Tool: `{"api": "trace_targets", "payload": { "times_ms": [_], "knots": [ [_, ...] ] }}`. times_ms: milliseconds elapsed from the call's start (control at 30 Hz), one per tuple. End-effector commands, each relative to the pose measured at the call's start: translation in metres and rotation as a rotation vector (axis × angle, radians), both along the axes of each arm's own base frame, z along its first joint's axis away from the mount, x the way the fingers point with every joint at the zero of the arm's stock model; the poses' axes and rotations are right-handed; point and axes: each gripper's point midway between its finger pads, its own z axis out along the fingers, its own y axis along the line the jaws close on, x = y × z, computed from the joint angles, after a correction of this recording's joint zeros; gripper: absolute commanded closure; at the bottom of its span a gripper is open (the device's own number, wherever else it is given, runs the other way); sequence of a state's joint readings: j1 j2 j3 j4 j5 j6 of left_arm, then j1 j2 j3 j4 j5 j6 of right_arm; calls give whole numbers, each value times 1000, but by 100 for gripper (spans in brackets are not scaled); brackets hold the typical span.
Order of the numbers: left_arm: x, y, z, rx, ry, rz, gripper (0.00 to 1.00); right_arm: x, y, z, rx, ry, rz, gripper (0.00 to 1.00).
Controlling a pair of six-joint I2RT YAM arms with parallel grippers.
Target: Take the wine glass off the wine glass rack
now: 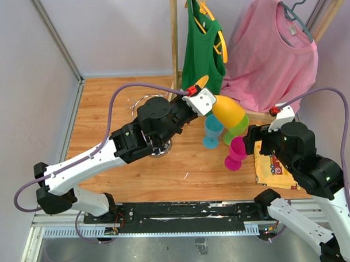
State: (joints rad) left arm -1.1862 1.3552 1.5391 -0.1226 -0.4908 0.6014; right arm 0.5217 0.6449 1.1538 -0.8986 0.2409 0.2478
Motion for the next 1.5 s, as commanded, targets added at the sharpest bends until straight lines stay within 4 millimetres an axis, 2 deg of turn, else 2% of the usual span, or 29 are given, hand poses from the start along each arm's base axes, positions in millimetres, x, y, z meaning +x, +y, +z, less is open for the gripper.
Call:
{"api": "trace_targets", "payload": {
  "times_ms": [0,167,300,367,600,700,767,967,1300,1467],
  "knots": [
    [-9,-6,-4,-121,126,-61,100,-2,-9,3,6,6,-55,2],
    [-5,-12,-6,-210,211,-90,100,-5,-13,3,9,17,-80,2],
    [11,-6,-13,-278,299,-73,100,-8,-18,8,18,7,-99,2],
    [20,0,-19,-308,336,-57,100,-10,-18,15,34,-10,-98,2],
    [31,9,-40,-354,401,-39,100,-15,-16,39,83,-58,-79,2],
    [33,11,-47,-346,399,-34,100,-15,-4,46,140,-91,-29,2],
    [34,12,-47,-346,394,-32,100,-11,12,51,202,-114,25,2],
    [39,16,-41,-355,385,-18,100,-2,47,48,340,-103,122,2],
    [40,19,-33,-374,383,-25,100,5,70,57,439,-128,188,2],
    [39,21,-26,-374,372,-28,100,14,80,53,458,-119,208,2]
  ]
}}
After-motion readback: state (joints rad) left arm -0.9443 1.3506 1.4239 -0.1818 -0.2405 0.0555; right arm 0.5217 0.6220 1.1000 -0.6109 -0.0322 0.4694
